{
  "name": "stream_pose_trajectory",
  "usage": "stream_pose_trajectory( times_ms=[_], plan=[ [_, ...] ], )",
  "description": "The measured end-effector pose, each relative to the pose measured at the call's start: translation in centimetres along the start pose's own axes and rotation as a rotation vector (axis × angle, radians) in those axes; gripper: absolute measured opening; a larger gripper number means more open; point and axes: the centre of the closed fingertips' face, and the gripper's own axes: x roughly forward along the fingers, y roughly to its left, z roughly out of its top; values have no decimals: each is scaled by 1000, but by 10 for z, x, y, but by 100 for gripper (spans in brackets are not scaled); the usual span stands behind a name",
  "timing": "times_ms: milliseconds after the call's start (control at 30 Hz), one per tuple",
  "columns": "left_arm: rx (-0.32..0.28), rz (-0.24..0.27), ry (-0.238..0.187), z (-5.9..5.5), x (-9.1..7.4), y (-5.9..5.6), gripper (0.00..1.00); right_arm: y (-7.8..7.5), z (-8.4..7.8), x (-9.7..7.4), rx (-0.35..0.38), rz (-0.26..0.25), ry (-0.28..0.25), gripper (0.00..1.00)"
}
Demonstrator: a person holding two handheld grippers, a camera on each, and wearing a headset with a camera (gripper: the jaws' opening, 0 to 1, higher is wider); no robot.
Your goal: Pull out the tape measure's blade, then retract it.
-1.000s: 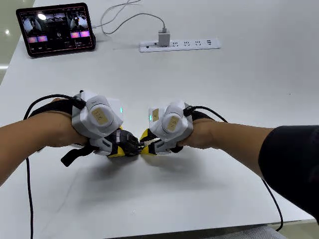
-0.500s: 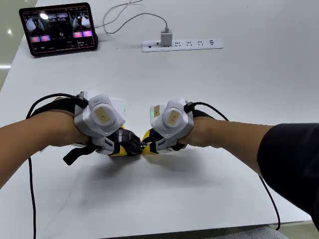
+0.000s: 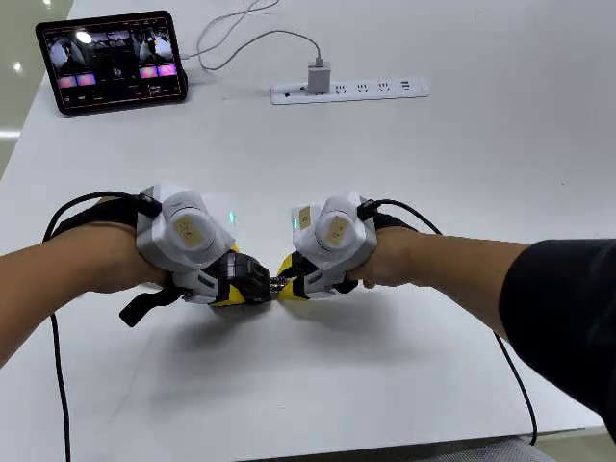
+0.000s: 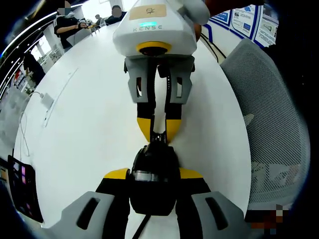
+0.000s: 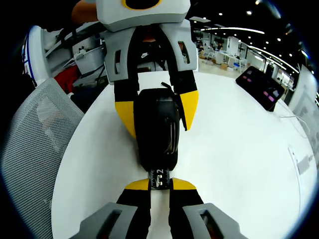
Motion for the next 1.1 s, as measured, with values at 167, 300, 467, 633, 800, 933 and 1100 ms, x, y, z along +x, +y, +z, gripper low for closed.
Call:
stream_pose_trajectory(
  times_ms=[167,300,467,633,800,933,1100],
  plan=[
    [4,5,-1,0,0,0,30,0,-3,-2,3,3,3,9],
    [0,9,-8,0,0,1,30,0,-3,-2,7,3,4,10],
    [-1,8,-5,-1,1,2,30,0,-3,-1,8,4,3,10],
    [-5,10,-7,-1,1,2,30,1,-2,0,2,-4,15,11],
    [-7,11,-6,0,1,2,30,0,-1,0,14,-1,11,12],
    [-9,14,-7,-1,1,2,30,0,5,5,13,-5,-10,12],
    [-9,14,-10,-1,0,2,30,-1,3,5,12,-4,-16,11]
  ],
)
